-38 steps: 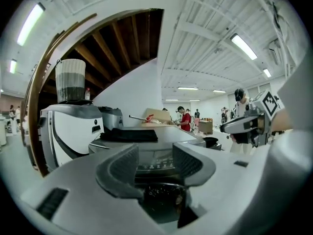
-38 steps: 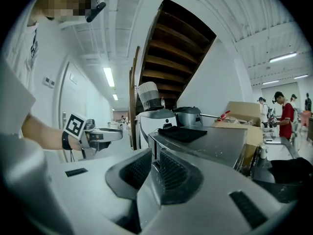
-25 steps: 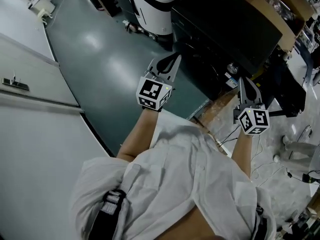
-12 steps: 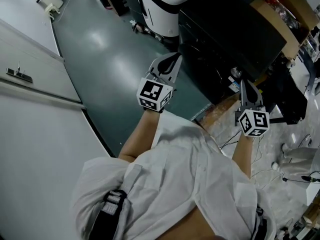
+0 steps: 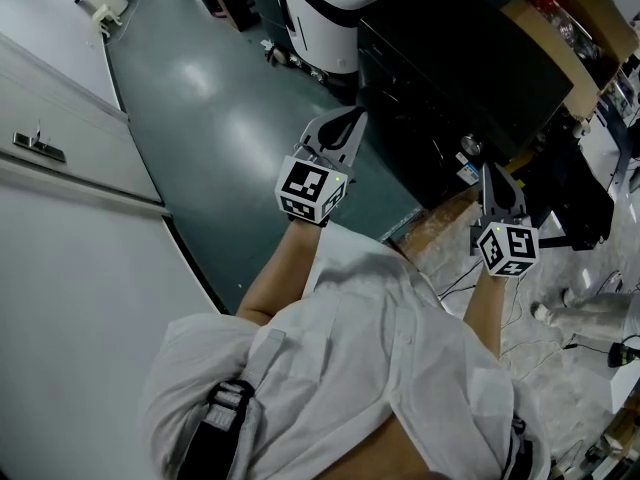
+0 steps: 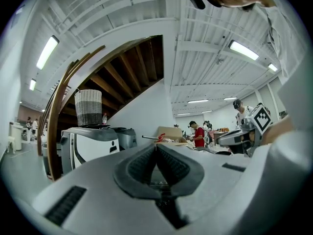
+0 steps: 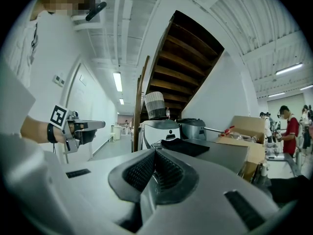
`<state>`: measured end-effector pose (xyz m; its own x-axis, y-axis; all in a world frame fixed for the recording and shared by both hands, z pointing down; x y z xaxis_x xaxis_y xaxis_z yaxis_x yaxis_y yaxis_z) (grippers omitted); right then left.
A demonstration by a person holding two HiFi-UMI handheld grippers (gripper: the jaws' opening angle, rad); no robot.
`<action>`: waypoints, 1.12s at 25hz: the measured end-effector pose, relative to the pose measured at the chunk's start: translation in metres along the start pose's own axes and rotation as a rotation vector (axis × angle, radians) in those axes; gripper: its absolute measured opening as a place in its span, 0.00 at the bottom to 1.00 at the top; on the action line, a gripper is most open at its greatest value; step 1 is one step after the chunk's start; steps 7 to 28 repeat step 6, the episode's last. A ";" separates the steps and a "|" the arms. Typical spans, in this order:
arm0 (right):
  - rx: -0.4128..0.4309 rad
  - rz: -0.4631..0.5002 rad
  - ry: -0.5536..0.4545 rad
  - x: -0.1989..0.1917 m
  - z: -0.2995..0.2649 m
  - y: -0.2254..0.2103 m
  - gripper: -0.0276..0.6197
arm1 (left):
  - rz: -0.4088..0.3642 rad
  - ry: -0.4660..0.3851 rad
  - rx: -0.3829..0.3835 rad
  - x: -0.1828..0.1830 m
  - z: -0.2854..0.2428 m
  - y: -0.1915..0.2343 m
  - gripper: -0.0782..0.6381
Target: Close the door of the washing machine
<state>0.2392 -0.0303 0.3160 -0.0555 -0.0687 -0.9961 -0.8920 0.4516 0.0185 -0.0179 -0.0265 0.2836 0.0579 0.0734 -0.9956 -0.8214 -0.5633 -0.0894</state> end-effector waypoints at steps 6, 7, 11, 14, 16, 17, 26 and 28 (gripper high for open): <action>0.000 0.004 0.011 -0.002 0.005 -0.003 0.08 | 0.003 0.002 -0.015 0.001 -0.001 -0.007 0.13; 0.000 0.004 0.011 -0.002 0.005 -0.003 0.08 | 0.003 0.002 -0.015 0.001 -0.001 -0.007 0.13; 0.000 0.004 0.011 -0.002 0.005 -0.003 0.08 | 0.003 0.002 -0.015 0.001 -0.001 -0.007 0.13; 0.000 0.004 0.011 -0.002 0.005 -0.003 0.08 | 0.003 0.002 -0.015 0.001 -0.001 -0.007 0.13; 0.000 0.004 0.011 -0.002 0.005 -0.003 0.08 | 0.003 0.002 -0.015 0.001 -0.001 -0.007 0.13; 0.000 0.004 0.011 -0.002 0.005 -0.003 0.08 | 0.003 0.002 -0.015 0.001 -0.001 -0.007 0.13; 0.000 0.004 0.011 -0.002 0.005 -0.003 0.08 | 0.003 0.002 -0.015 0.001 -0.001 -0.007 0.13; 0.000 0.004 0.011 -0.002 0.005 -0.003 0.08 | 0.003 0.002 -0.015 0.001 -0.001 -0.007 0.13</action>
Point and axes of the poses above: the fingertips, and each gripper's own axes: z backward along the fingers, y to its left, x out of its top, the point moved 2 cm from there along z, backward along the fingers, and after that the axes turned 8 degrees about -x, right-handed, at the moved point
